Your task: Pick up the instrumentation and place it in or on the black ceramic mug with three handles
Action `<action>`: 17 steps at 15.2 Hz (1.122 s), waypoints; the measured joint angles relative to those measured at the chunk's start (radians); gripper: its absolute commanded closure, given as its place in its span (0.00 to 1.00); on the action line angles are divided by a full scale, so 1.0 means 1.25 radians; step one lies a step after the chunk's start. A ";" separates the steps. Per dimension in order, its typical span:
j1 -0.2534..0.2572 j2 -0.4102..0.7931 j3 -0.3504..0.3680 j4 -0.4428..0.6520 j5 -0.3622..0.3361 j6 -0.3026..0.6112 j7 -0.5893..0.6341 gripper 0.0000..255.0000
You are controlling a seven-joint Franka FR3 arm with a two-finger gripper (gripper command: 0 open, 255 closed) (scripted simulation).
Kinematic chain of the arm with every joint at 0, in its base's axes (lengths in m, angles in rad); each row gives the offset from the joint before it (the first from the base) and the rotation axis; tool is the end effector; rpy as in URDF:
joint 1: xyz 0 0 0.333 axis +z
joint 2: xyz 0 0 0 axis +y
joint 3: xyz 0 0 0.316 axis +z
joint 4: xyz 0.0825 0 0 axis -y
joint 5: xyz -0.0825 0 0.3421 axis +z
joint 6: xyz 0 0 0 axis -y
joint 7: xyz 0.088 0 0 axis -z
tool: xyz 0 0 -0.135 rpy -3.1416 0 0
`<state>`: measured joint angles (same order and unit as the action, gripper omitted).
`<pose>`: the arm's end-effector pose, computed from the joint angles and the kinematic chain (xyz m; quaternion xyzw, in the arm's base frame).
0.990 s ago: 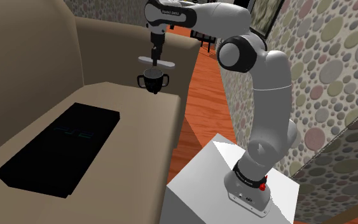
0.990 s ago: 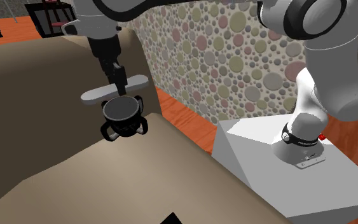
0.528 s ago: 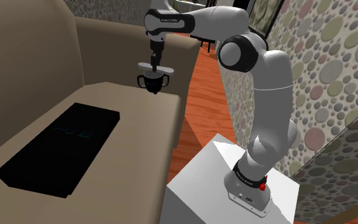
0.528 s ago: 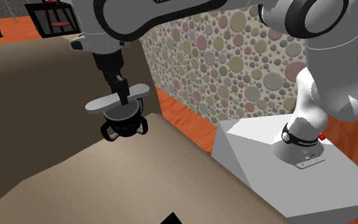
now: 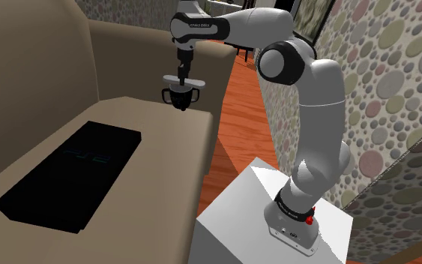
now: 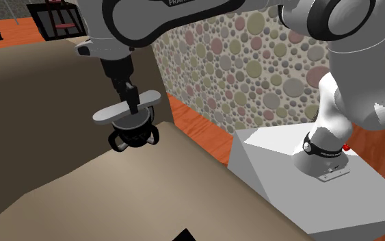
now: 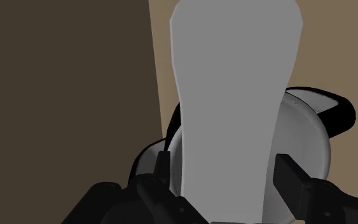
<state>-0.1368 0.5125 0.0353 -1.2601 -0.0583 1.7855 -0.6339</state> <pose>0.6636 -0.0792 0.4466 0.9636 0.2666 -0.0010 0.0209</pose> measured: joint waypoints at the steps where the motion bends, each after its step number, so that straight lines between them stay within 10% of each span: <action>1: 0.000 0.001 0.000 0.000 0.000 0.000 0.000 0.00; 17: 0.004 0.013 0.001 0.119 0.001 -0.109 -0.002 0.00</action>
